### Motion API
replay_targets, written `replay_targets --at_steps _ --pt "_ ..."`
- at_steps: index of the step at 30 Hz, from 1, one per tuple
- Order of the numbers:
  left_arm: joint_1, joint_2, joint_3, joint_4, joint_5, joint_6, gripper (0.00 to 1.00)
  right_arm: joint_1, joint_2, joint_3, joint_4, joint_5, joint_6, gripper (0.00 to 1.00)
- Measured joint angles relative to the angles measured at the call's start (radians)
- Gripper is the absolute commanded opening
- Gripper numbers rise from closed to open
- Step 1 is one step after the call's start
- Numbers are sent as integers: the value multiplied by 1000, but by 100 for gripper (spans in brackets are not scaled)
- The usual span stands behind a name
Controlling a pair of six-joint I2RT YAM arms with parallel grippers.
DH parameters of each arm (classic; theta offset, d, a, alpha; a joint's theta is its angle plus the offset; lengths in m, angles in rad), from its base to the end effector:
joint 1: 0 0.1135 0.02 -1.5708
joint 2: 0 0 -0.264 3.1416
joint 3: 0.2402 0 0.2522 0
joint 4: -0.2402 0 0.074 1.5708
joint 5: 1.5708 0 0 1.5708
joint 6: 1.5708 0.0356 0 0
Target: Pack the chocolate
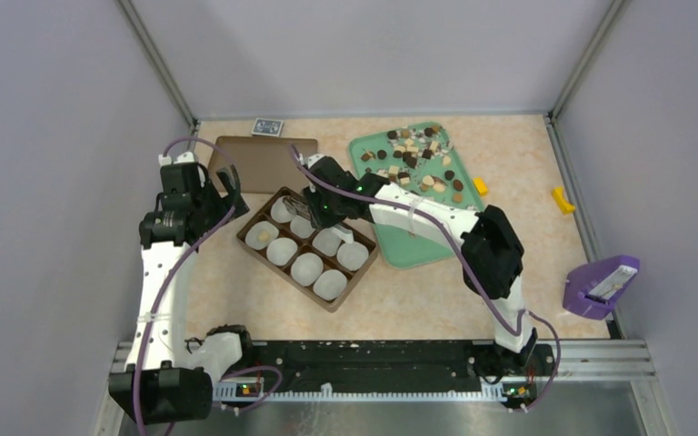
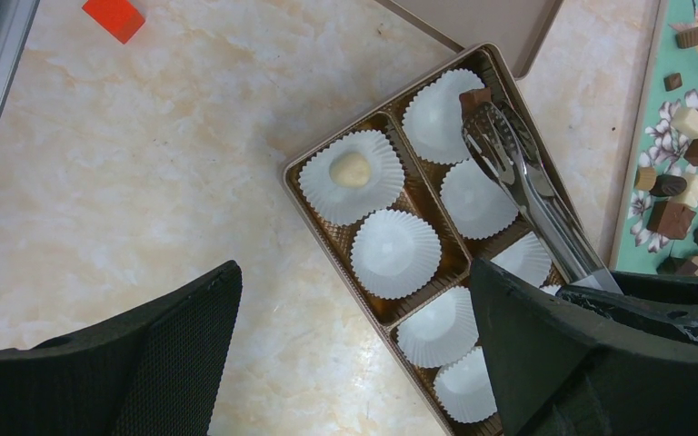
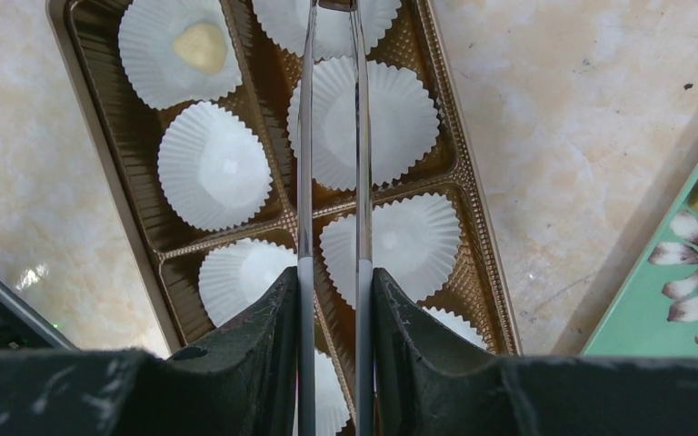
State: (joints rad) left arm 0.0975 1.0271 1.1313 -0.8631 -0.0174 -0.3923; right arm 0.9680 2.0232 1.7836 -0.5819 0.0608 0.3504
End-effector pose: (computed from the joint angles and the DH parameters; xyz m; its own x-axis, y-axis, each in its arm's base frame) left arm 0.1993 0.0201 0.3492 -0.5908 -0.4419 -0.6751 -0.3634 0.8928 -0.2663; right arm 0.2638 0.3795 0.2709 -0.6641 -0.3605 -0.6550 -0.6077 0.7706 0.1920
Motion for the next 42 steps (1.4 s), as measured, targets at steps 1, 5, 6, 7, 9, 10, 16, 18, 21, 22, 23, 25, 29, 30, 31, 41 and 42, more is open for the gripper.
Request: replay_targets --at_steps 1,5,6,7,9,10,16,18,21,22,23,25,29,30,31,41,42 --pt "0 -1 0 -2 0 0 99 0 1 0 -1 -3 0 14" --pt "0 -2 0 -4 1 1 99 0 8 0 -5 -12 0 23" --pt "0 -2 0 -5 1 1 99 0 10 0 -6 -14 0 24" --pt "0 -2 0 -5 1 2 99 0 11 0 -6 -15 0 25" --pt "0 -2 0 -5 1 2 99 0 15 3 -10 -18 0 28" --pt "0 -2 0 -6 1 2 99 0 17 6 -13 -19 0 29" --pt "0 -2 6 -7 1 3 99 0 22 39 -16 -22 -2 37" --pt "0 -2 10 -7 1 3 99 0 22 48 -16 -24 -2 38" --pt "0 -2 12 -7 1 3 99 0 23 57 -17 -26 -3 38" --pt "0 -2 12 -7 1 3 99 0 24 58 -16 -27 -3 38" --pt "0 -2 12 -7 1 3 99 0 25 58 -16 -29 -3 37" --pt "0 -2 13 -8 1 3 99 0 27 58 -17 -29 -2 32" --pt "0 -2 15 -11 1 3 99 0 27 58 -14 -29 -4 18" --pt "0 -2 16 -11 1 3 99 0 26 56 -11 -28 -5 13" --pt "0 -2 17 -12 1 3 99 0 22 55 -10 -25 -8 10" --pt "0 -2 17 -13 1 3 99 -81 -426 -273 18 97 -12 15" --pt "0 -2 17 -13 1 4 99 -110 -492 -315 12 115 -10 16"
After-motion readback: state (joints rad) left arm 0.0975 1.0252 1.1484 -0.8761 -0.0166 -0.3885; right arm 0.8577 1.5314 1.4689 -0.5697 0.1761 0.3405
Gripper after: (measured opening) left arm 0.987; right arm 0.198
